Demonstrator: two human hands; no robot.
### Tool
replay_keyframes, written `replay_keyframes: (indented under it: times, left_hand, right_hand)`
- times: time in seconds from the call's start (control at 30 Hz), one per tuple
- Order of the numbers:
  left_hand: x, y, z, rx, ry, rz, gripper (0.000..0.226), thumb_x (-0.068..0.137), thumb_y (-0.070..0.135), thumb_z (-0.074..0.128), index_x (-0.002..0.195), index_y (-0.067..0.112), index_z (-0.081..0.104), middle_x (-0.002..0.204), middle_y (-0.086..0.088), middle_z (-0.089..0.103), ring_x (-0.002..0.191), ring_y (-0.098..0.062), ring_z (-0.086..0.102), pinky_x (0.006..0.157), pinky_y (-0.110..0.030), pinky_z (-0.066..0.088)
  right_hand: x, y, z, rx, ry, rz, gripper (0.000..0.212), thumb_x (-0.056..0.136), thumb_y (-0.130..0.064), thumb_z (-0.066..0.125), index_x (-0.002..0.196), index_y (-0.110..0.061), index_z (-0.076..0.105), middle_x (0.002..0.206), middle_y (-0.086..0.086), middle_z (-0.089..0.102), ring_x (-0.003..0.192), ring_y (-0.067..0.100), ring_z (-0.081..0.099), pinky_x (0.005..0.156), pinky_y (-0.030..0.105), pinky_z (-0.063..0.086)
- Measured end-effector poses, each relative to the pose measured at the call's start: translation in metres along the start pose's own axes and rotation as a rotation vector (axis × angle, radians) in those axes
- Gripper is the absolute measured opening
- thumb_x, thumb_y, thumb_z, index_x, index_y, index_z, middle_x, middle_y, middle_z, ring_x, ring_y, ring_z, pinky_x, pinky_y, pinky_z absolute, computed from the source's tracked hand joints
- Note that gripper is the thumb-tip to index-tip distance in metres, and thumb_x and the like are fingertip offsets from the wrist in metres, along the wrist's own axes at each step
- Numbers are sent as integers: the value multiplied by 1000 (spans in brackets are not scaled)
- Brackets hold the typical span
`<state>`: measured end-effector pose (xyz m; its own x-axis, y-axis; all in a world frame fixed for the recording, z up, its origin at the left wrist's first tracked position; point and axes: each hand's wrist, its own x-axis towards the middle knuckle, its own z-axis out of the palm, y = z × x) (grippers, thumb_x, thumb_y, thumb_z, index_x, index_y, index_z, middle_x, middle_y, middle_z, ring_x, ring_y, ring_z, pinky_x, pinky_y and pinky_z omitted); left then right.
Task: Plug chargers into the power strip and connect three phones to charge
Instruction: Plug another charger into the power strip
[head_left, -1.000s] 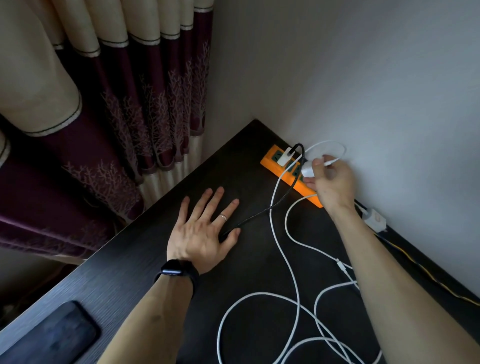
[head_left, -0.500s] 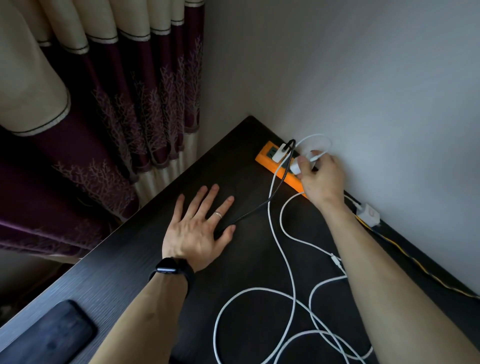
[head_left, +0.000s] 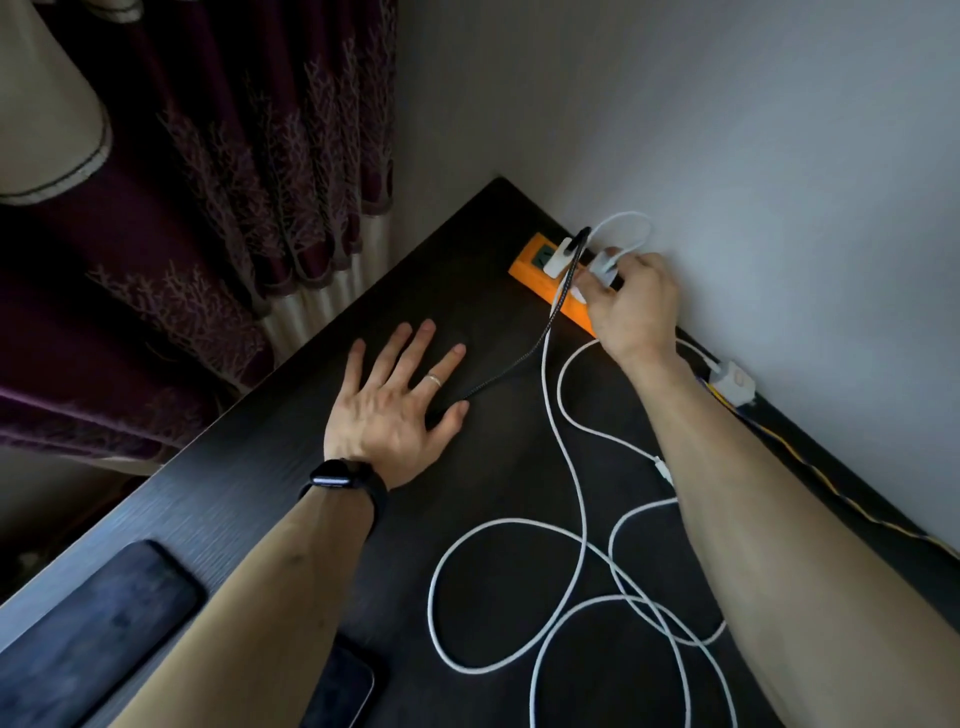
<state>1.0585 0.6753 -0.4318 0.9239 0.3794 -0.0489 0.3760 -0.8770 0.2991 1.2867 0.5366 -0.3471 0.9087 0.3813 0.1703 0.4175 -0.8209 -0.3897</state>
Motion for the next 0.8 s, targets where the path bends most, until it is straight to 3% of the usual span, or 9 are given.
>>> replay_keyframes:
  times: [0.13, 0.23, 0.33, 0.4, 0.5, 0.57, 0.67, 0.73, 0.8]
  left_hand:
    - [2, -1, 0, -21, -10, 1, 66, 92, 71, 14, 154, 49, 5, 167, 9, -2, 153, -15, -6, 122, -51, -5]
    - [3, -2, -2, -19, -25, -7, 66, 92, 72, 14, 153, 49, 6, 167, 9, 0, 153, -15, -4, 122, -51, -6]
    - [-1, -3, -8, -28, -81, -8, 68, 92, 71, 20, 154, 48, 7, 167, 8, -1, 153, -16, -5, 123, -51, -6]
    - [3, 1, -17, -30, -142, -10, 68, 92, 68, 29, 154, 46, 12, 167, 7, 1, 153, -17, -3, 123, -52, -3]
    - [12, 20, -40, -98, -199, -107, 64, 92, 55, 44, 152, 32, 32, 162, -4, 24, 151, -26, 16, 121, -54, 12]
    - [2, 40, -55, -155, -151, -157, 59, 93, 43, 49, 147, 21, 41, 151, -10, 41, 142, -31, 32, 117, -52, 24]
    - [-47, 68, -70, -192, -128, -21, 57, 89, 31, 55, 144, 19, 44, 148, -8, 41, 135, -31, 38, 113, -49, 30]
    - [-89, 82, -76, -265, -159, 69, 55, 88, 29, 57, 141, 20, 47, 148, -5, 41, 133, -29, 41, 110, -45, 33]
    - [-129, 91, -83, -352, -230, 104, 51, 88, 27, 58, 138, 21, 50, 147, -2, 42, 130, -27, 44, 107, -42, 37]
  right_hand:
    - [3, -5, 3, -15, 7, 56, 44, 90, -41, 67, 120, -9, 69, 116, 13, 62, 106, 28, 60, 81, 23, 35]
    - [3, -4, 0, -16, -105, 63, 41, 91, -44, 65, 118, -13, 68, 116, 10, 67, 108, 28, 62, 80, 25, 39]
    - [-25, -1, -15, 160, -182, 168, 61, 96, -46, 56, 148, -18, 42, 143, 11, 54, 132, 26, 49, 104, 32, 40]
    - [-80, 12, -31, 251, -20, 276, 66, 97, -39, 56, 154, -18, 32, 144, 11, 53, 130, 22, 51, 105, 25, 37]
    - [-187, 33, -51, 270, 122, 440, 53, 93, -28, 63, 143, -17, 48, 131, 5, 60, 105, 17, 64, 91, 21, 41]
    - [-257, 42, -65, 174, 174, 542, 48, 91, -25, 65, 137, -15, 53, 132, 7, 57, 114, 23, 60, 96, 26, 41]
    - [-345, 48, -83, 10, 279, 677, 45, 91, -29, 63, 133, -17, 52, 137, 10, 50, 127, 29, 47, 98, 32, 37]
    - [-387, 48, -85, -58, 176, 861, 53, 93, -36, 60, 139, -14, 46, 145, 16, 44, 133, 37, 39, 101, 45, 39]
    - [-413, 42, -84, -116, -88, 1072, 64, 93, -46, 59, 143, -11, 40, 152, 19, 33, 137, 41, 31, 103, 53, 38]
